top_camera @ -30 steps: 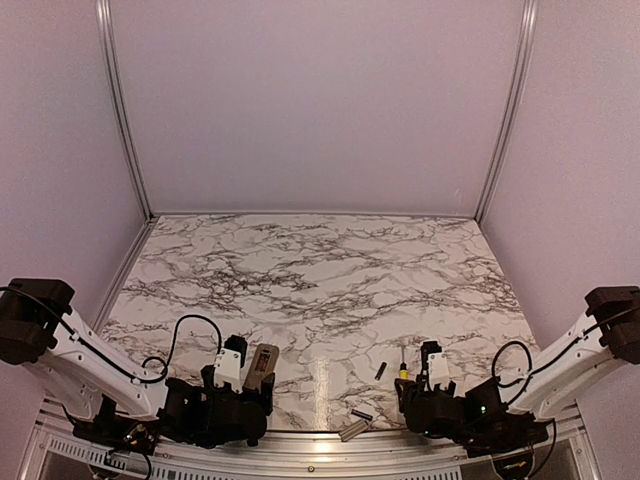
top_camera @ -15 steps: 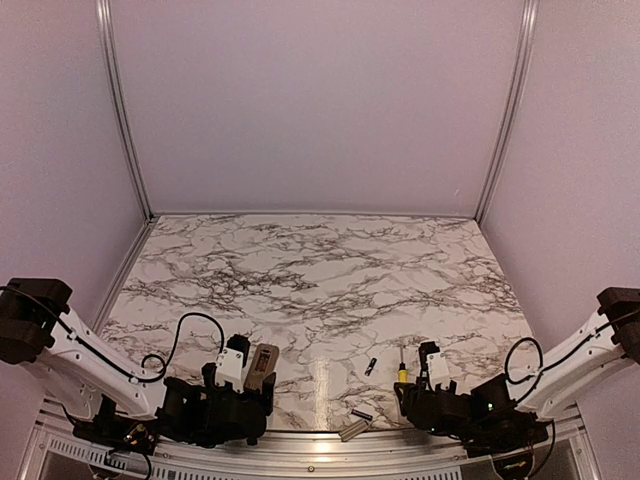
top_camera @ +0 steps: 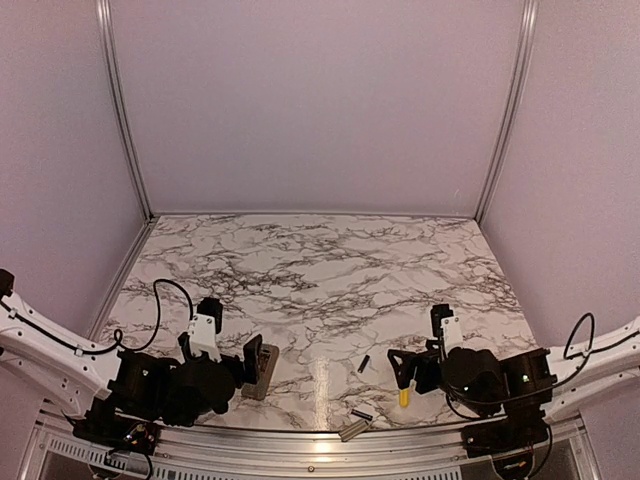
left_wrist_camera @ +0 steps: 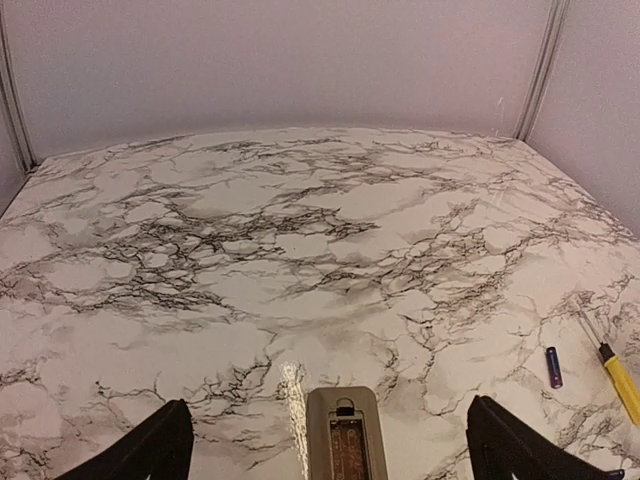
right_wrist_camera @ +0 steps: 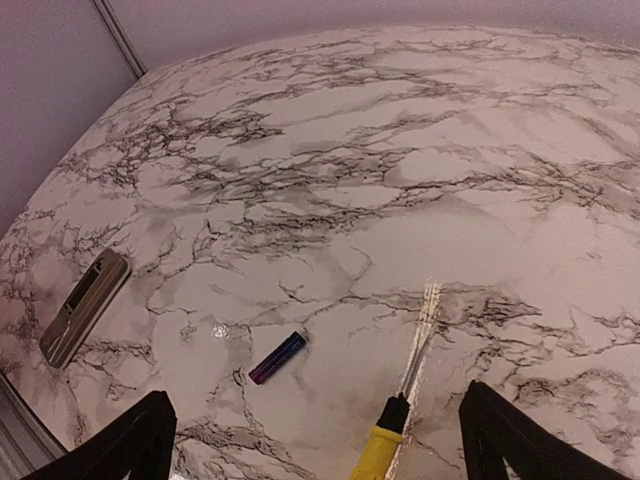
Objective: Unload the batteries from the remote control
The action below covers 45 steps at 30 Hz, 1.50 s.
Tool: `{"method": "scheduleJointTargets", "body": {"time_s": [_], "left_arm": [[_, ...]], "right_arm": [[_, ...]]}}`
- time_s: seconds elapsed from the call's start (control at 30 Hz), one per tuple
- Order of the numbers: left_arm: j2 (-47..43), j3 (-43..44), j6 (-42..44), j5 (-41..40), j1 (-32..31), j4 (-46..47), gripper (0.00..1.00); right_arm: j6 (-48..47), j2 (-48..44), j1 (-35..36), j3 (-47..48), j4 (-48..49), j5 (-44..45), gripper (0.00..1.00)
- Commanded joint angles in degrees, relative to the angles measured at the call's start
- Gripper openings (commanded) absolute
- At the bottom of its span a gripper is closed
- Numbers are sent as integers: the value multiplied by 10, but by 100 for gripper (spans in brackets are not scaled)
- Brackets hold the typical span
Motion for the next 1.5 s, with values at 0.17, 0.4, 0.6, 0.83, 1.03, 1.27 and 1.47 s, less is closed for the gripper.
{"method": "scheduleJointTargets", "body": {"time_s": [0.17, 0.4, 0.6, 0.83, 1.03, 1.27, 1.47], "left_arm": [[-170, -17, 156, -1, 114, -10, 99], [-241, -19, 286, 11, 229, 34, 99], [-230, -26, 374, 53, 376, 99, 99], [-132, -22, 432, 101, 532, 170, 99], [-91, -90, 472, 197, 644, 295, 99], [-43, -128, 464, 274, 728, 410, 99], [6, -128, 459, 331, 760, 474, 99]], "right_arm": [[-197, -49, -122, 82, -1, -87, 99], [-286, 34, -233, 148, 30, -182, 99], [-339, 106, -339, 198, 60, -252, 99], [-378, 175, -420, 225, 95, -246, 99], [-414, 153, -533, 168, 177, -279, 99], [-456, 162, -595, 118, 265, -274, 99], [-482, 181, -600, 67, 367, -129, 99]]}}
